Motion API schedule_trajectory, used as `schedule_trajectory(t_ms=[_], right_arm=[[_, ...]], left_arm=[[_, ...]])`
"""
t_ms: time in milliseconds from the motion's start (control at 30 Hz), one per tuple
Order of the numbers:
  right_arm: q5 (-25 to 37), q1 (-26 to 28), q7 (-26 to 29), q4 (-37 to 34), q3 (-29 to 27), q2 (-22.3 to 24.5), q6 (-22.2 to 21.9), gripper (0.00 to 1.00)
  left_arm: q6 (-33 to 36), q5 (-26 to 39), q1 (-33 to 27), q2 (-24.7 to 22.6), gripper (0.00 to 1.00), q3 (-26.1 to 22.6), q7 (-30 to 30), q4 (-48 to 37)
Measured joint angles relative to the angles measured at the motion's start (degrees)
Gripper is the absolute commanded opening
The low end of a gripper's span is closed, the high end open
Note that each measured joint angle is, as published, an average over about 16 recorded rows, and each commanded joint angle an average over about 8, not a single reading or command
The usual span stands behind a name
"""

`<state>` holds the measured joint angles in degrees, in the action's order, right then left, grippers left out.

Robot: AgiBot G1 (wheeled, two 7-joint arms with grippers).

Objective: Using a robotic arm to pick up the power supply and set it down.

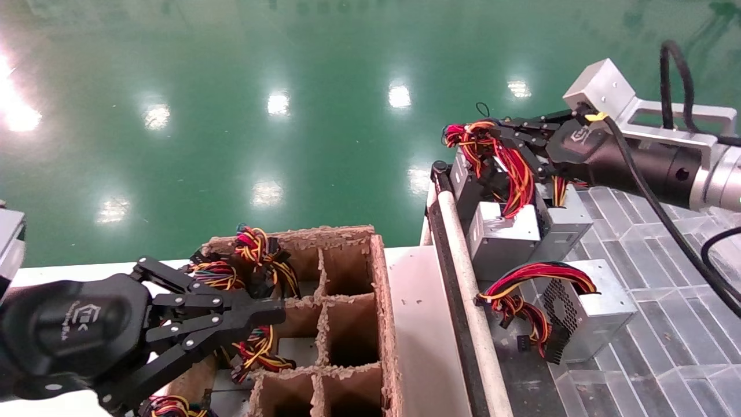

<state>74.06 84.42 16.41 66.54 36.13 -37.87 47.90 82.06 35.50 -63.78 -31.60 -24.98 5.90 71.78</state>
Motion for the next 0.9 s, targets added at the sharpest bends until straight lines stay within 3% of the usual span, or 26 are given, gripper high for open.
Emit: schedule_trajectory(t_ms=[900], right_arm=[[7.71,5.92,6.1,4.3,1.76,0.16,-1.45,1.0]], left_arm=[[0.0,0.0,0.0,0.0,0.0,0.0,0.0,0.0]])
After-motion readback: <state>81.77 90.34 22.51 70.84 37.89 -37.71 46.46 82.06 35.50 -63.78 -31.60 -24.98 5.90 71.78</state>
